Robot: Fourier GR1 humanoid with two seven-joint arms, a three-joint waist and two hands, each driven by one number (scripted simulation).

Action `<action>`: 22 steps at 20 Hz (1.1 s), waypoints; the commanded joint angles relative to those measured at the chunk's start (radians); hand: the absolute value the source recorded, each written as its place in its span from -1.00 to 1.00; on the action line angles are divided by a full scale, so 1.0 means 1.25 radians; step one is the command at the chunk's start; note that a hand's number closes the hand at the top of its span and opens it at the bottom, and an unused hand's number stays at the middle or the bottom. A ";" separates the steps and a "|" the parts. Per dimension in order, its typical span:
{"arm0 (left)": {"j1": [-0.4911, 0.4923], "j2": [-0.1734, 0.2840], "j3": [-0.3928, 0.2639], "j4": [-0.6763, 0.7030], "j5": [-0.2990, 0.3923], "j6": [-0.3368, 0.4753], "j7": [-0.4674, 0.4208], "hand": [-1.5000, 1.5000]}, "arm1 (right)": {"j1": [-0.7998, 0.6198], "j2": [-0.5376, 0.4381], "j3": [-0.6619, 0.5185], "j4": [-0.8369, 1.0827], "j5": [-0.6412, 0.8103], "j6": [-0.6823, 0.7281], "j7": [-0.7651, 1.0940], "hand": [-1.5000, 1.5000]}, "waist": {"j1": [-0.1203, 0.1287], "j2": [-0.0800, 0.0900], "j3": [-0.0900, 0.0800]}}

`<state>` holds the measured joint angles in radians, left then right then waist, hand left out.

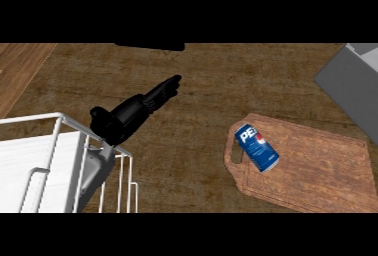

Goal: Pick the croissant from the cutting board and place it in the cardboard box

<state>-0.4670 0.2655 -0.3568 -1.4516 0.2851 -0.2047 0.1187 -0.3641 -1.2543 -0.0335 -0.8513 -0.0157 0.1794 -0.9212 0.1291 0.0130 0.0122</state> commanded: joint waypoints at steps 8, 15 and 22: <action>0.041 0.026 0.024 0.030 -0.090 0.109 -0.031 0.00 | -0.128 0.152 0.125 0.156 0.113 0.052 0.080 -1.00 | 0.016 0.014 -0.007; 0.036 0.028 0.020 0.019 -0.090 0.116 -0.025 0.00 | -0.225 0.237 0.108 0.272 0.086 0.138 0.042 -1.00 | -0.002 0.009 -0.004; 0.052 0.032 0.026 0.010 -0.085 0.122 -0.030 0.00 | -0.288 0.237 -0.029 0.382 -0.095 0.307 0.090 -1.00 | -0.017 0.004 -0.003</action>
<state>-0.4496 0.2759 -0.3547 -1.4625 0.2900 -0.1772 0.1043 -0.6813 -0.9660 -0.0019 -0.4474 -0.0418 0.3925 -0.7952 0.1177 0.0087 0.0229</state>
